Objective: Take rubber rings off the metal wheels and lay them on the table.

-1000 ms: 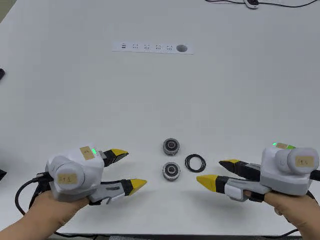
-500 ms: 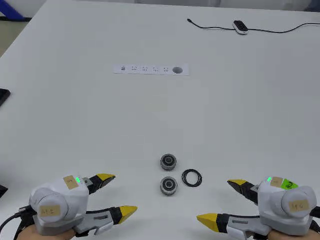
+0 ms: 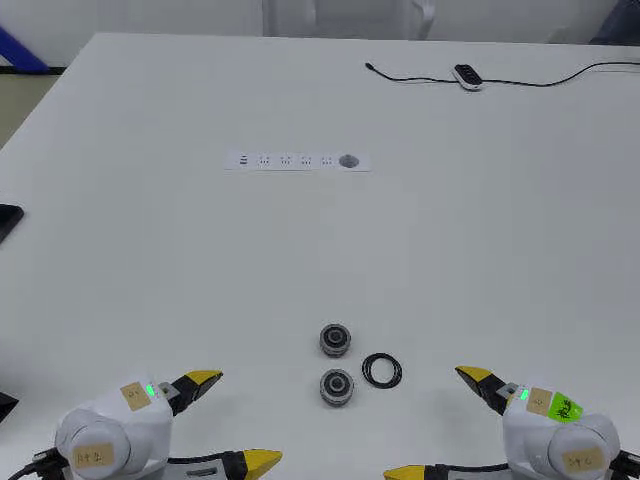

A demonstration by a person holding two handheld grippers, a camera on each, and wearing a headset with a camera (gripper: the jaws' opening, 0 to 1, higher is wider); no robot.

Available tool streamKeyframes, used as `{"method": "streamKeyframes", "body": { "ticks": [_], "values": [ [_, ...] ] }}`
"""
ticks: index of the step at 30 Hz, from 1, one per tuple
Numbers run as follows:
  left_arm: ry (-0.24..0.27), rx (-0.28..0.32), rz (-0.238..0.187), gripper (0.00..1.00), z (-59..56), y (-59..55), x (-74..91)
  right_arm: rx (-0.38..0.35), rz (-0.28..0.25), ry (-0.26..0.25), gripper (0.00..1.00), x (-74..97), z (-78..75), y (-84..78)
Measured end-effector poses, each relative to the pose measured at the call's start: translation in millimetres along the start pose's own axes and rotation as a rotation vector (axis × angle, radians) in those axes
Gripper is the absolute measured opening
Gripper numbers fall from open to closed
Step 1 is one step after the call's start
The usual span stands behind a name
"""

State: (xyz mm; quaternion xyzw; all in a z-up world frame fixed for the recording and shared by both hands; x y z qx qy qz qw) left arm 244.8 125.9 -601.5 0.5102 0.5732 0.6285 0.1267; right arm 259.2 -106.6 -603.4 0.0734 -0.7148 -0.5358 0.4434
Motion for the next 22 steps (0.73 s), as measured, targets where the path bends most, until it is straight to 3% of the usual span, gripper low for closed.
{"method": "streamKeyframes", "body": {
  "ticks": [3,6,11,22],
  "values": [
    [0.011,-0.002,-0.005,0.79,1.8,-0.6,1.5,0.004,0.004,-0.003,0.99,0.6,-2.0,0.4],
    [0.04,0.011,0.019,0.82,6.4,-6.1,4.1,0.01,0.004,-0.008,0.99,2.6,-3.5,1.6],
    [0.066,0.038,-0.003,0.86,10.1,-5.4,8.9,0.0,0.026,-0.01,0.99,3.9,-5.1,-3.1],
    [0.1,0.07,0.022,0.92,11.6,-10.7,11.6,-0.007,0.031,-0.008,0.99,3.9,-3.1,-6.4]
  ]
}}
Point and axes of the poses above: the centre of the closed fingertips' face, and the gripper's own axes: x roughly backward along the fingers, z roughly to its left, y roughly out of its top, the point moved 4 cm from there along x, roughly backward along the fingers, and after that the axes turned 8 degrees about -y, right-handed, at the moved point
